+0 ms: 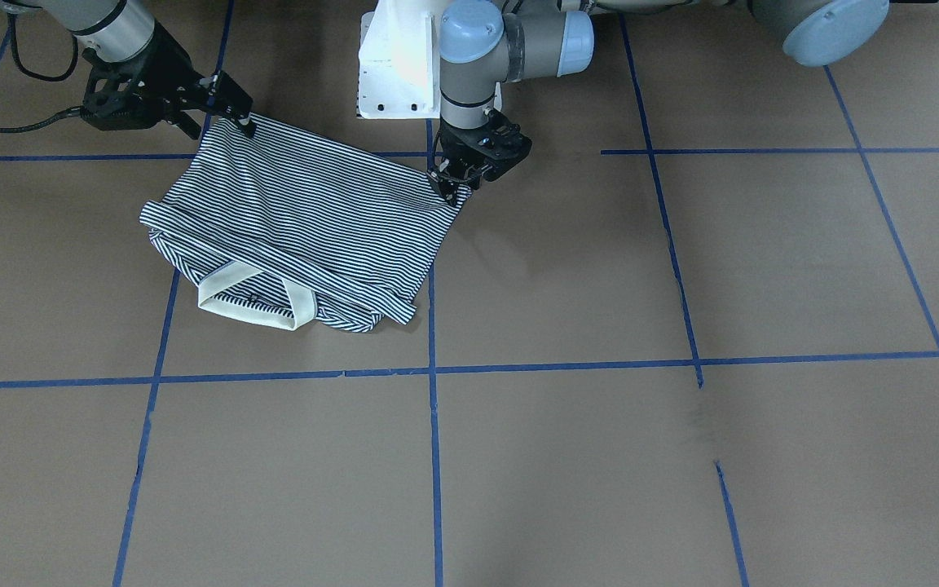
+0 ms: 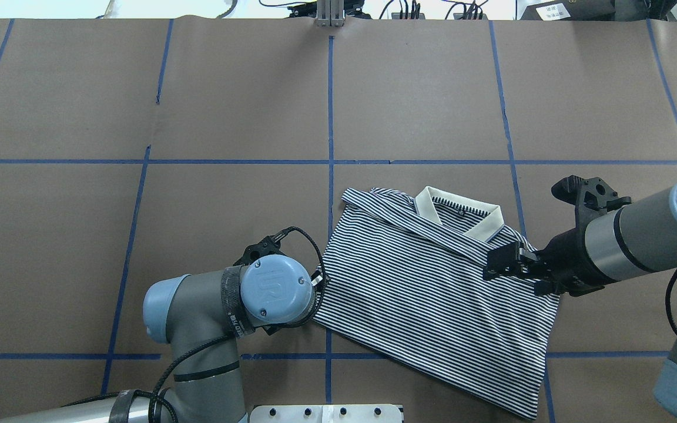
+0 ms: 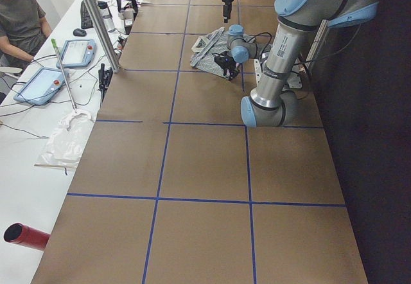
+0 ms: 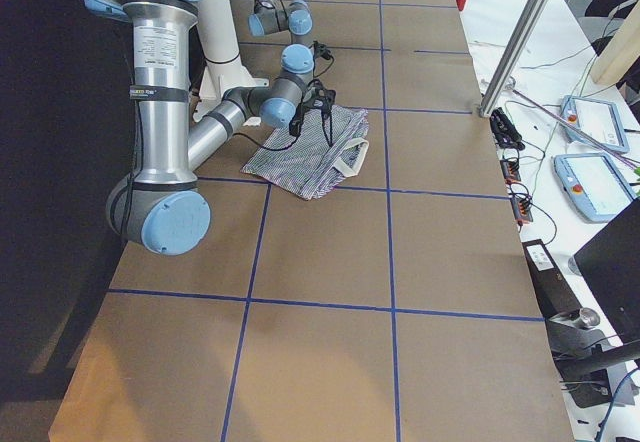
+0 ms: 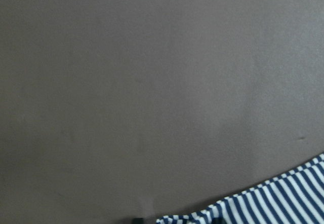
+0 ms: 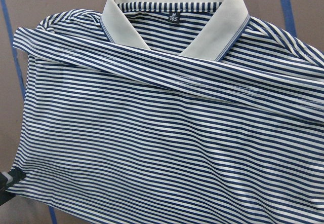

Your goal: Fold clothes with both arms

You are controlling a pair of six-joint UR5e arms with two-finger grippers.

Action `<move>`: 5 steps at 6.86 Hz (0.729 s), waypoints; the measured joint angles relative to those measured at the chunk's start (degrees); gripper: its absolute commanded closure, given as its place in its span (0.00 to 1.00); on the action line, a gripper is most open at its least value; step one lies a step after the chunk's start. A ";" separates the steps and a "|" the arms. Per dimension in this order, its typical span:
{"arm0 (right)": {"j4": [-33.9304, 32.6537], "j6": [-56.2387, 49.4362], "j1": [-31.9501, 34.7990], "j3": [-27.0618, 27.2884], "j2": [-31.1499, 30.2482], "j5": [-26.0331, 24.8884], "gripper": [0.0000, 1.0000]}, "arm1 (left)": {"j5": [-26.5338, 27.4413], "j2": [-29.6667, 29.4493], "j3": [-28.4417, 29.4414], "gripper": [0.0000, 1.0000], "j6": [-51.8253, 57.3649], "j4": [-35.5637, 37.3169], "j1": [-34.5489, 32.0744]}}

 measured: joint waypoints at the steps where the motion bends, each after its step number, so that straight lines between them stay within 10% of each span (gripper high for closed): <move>1: -0.04 0.00 0.03 0.00 -0.04 0.01 0.00 | 0.00 -0.03 0.02 1.00 0.23 -0.05 0.00; 5: -0.06 0.00 0.07 0.06 -0.06 0.09 0.00 | 0.08 0.01 -0.10 1.00 2.82 0.20 -2.84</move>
